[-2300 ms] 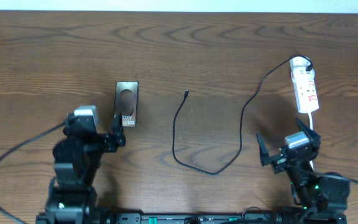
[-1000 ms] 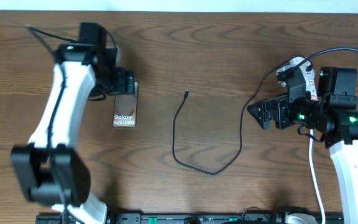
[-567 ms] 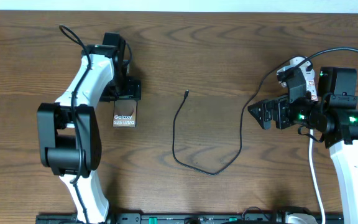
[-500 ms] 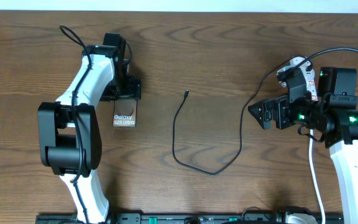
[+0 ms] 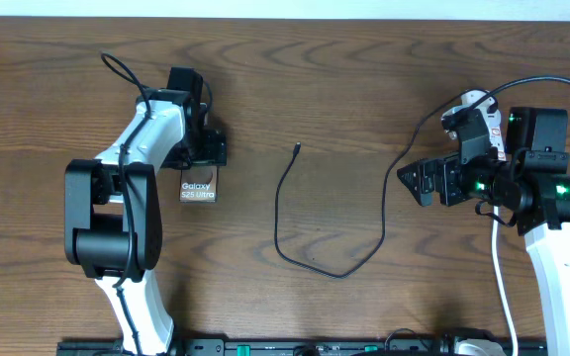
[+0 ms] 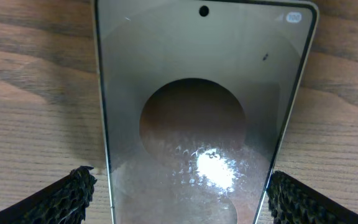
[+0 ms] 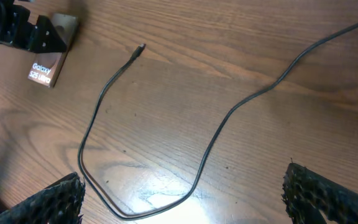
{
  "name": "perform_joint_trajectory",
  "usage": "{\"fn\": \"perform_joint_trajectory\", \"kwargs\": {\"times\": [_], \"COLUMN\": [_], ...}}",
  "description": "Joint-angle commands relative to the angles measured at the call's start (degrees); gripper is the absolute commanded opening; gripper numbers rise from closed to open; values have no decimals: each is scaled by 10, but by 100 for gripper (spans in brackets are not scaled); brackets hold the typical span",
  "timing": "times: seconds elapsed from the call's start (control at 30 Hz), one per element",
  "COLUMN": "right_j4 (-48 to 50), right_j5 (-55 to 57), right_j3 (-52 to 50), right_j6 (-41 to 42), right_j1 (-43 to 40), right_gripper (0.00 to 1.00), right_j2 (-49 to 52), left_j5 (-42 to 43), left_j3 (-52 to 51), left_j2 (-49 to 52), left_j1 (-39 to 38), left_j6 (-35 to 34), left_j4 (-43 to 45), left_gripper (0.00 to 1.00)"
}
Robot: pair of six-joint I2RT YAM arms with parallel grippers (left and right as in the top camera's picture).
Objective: Plug charger to phone and switch on socket
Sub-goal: 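Move left gripper to the Galaxy phone and grasp it, then lift the phone with left gripper and raise it upright toward center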
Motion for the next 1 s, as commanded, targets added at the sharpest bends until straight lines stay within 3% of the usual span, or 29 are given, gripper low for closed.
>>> {"fn": "perform_joint_trajectory", "kwargs": {"times": [0.0, 0.57, 0.83, 0.97], "right_j4": [-2, -3, -3, -3], "right_j5": [6, 6, 6, 6], "right_j3": [10, 10, 10, 10], "right_j6": [6, 6, 6, 6], "right_j1": [4, 4, 4, 4], "right_gripper": [99, 99, 99, 99], "right_j2": [2, 2, 2, 2], "left_j5": [7, 10, 10, 10], "left_j3": [-3, -54, -55, -54], "left_j2": [1, 1, 1, 1], "left_j1": [-1, -3, -3, -3], "left_j6": [16, -11, -14, -15], "left_j4": [2, 55, 55, 55], "left_gripper": [91, 91, 74, 73]}}
